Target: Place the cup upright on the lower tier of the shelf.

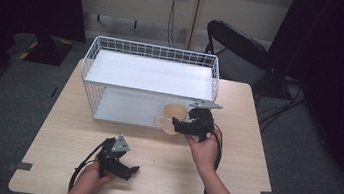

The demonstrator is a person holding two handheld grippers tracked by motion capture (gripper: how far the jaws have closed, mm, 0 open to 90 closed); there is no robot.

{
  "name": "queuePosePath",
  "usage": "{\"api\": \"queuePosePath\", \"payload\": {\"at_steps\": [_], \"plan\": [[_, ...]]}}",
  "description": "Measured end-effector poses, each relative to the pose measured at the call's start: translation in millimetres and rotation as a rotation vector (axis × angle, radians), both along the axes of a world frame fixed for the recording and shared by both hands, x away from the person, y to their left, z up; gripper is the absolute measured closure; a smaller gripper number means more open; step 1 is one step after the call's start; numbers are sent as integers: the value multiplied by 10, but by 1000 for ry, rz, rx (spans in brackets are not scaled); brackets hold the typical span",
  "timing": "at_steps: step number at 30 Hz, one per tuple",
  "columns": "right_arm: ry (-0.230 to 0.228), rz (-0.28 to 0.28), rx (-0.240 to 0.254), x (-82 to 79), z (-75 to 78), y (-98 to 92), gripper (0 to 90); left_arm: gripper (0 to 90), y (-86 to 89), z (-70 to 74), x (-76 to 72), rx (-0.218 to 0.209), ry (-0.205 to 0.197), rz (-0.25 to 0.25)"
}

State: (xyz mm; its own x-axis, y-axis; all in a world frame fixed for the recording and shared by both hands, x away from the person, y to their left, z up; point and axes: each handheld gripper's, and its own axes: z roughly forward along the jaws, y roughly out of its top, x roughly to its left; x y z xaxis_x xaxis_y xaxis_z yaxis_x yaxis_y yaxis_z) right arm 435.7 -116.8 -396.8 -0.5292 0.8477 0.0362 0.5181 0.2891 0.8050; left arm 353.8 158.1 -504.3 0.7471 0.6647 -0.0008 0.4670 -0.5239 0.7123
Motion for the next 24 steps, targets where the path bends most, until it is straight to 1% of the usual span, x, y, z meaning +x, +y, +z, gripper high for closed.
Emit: {"api": "queuePosePath", "payload": {"at_steps": [1, 2, 3, 5, 6, 7, 8, 9, 10, 11, 12, 14, 16, 18, 19, 23, 24], "plan": [[3, 1, 4, -16, -11, 0, 171, 0, 0, 0, 0, 0, 0, 1], [6, 14, -9, -45, -45, 2, 171, 0, 0, 0, 0, 0, 0, 0], [7, 13, -18, -56, -63, 8, 170, 0, 0, 0, 0, 0, 0, 0], [7, 10, -33, -61, -105, 19, 170, 0, -1, 0, 0, 0, 0, 1], [7, 10, -33, -61, -105, 19, 170, 0, -1, 0, 0, 0, 0, 1], [18, 8, -41, -47, -155, 37, 171, 0, -1, 0, 0, -1, 0, 1], [18, 8, -41, -47, -155, 37, 171, 0, -1, 0, 0, 0, 0, 1], [14, 1, -59, -35, -203, 66, 183, 0, 0, 0, 0, 0, 0, 1], [14, 1, -59, -35, -203, 66, 183, 0, 0, 0, 0, 0, 0, 1], [11, -3, -80, -19, -243, 93, 194, 0, 0, 0, 0, 0, 0, 1], [11, -3, -80, -19, -243, 93, 194, 0, 0, 0, 0, 0, 0, 1], [-2, -7, -99, 0, -270, 125, 234, 0, -1, 0, 0, -1, 0, 1], [-5, -12, -101, 5, -270, 129, 248, 0, 0, 0, 0, 0, 0, 1], [-21, -18, -106, 14, -263, 143, 297, 0, 0, 0, 0, 0, 0, 1], [-27, -11, -105, 13, -261, 146, 327, 0, 0, 0, 0, 0, 0, 0], [-23, -21, -93, 24, -269, 163, 333, 0, 0, 0, 0, 0, 0, 0], [-19, -24, -94, 39, -276, 168, 362, 0, 0, 0, 0, 0, 0, 0]]}}
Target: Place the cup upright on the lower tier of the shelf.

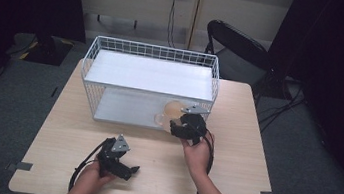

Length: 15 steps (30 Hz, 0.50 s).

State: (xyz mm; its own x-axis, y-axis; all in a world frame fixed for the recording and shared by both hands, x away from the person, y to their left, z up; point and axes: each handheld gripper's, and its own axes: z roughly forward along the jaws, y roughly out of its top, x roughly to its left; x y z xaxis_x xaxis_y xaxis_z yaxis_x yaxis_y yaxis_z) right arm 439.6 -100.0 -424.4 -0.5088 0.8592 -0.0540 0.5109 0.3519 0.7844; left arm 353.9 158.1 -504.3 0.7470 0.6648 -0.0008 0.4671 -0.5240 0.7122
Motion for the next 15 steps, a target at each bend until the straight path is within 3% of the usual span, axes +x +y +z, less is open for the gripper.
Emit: {"api": "queuePosePath", "payload": {"at_steps": [8, 15], "plan": [[10, -9, 6, 61, -32, 20, 417, 0, 0, 0, 0, 0, 0, 0], [-11, -15, -4, 85, -47, 53, 503, 0, 0, 0, 0, -1, 0, 0]]}}
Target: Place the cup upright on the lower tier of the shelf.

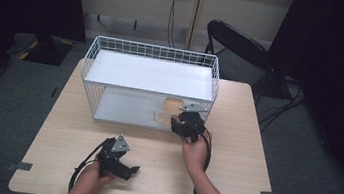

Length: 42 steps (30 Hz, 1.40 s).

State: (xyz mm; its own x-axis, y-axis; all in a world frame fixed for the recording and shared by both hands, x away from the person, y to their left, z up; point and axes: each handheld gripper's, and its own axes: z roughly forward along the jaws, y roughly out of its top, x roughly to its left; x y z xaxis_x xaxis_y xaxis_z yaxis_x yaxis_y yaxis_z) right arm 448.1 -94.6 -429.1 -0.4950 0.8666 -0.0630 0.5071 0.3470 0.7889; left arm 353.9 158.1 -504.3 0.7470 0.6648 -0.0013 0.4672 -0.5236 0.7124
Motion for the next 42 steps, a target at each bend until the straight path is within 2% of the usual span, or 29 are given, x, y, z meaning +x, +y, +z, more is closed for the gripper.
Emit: {"api": "queuePosePath", "payload": {"at_steps": [3, 4, 5, 23, 26, 31, 34, 42], "plan": [[-4, -6, 0, 1, -7, 7, 531, 0, 0, 0, 0, 0, 0, 0], [-14, -10, -1, 4, -11, 15, 575, 0, 0, 0, 0, 1, 0, 0], [-17, -12, 0, 6, -11, 16, 581, 0, 0, 0, 0, 0, 0, 0], [-26, -38, 8, 117, -30, 94, 642, 0, 0, 0, 0, 1, 0, 0], [-25, -39, 10, 125, -32, 95, 618, 0, 0, 0, 0, 1, 0, 0], [-21, -13, 35, 95, -17, 52, 439, 0, 0, 0, 0, 0, 0, 0], [1, 9, 51, 71, -10, 33, 362, 0, 0, 0, 0, 0, 0, 0], [14, 40, 82, -15, 41, -32, 234, 0, 0, 0, 0, 1, -1, 0]]}}
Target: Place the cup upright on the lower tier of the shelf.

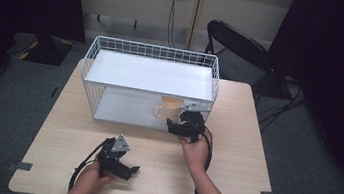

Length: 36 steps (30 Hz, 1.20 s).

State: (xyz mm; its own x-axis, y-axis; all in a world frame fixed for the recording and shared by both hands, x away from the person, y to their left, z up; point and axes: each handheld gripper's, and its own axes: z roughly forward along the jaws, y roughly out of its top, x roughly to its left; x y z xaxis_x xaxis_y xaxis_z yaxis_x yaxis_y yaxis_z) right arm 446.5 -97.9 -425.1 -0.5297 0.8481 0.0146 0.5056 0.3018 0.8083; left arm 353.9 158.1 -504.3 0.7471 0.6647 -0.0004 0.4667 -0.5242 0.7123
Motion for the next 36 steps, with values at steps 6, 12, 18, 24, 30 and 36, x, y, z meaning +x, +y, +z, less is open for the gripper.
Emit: {"api": "queuePosePath", "payload": {"at_steps": [6, 12, 18, 24, 30, 36], "plan": [[-21, 30, -7, -105, 37, -24, 154, 0, 0, 0, 0, 0, 0, 0], [-12, 71, 1, -203, 60, -74, 143, 0, 0, 0, 0, 0, 0, 0], [-3, 97, 7, -264, 50, -158, 143, 0, 0, 0, 0, 0, 0, 1], [6, 120, -1, -316, 14, -270, 144, 0, 0, 0, 0, 1, 0, 0], [12, 130, 3, -379, -20, -406, 147, 0, 0, 0, 0, 0, 0, 0], [9, 137, 9, -426, -25, -487, 148, 0, 0, 0, 0, 0, 0, 0]]}}
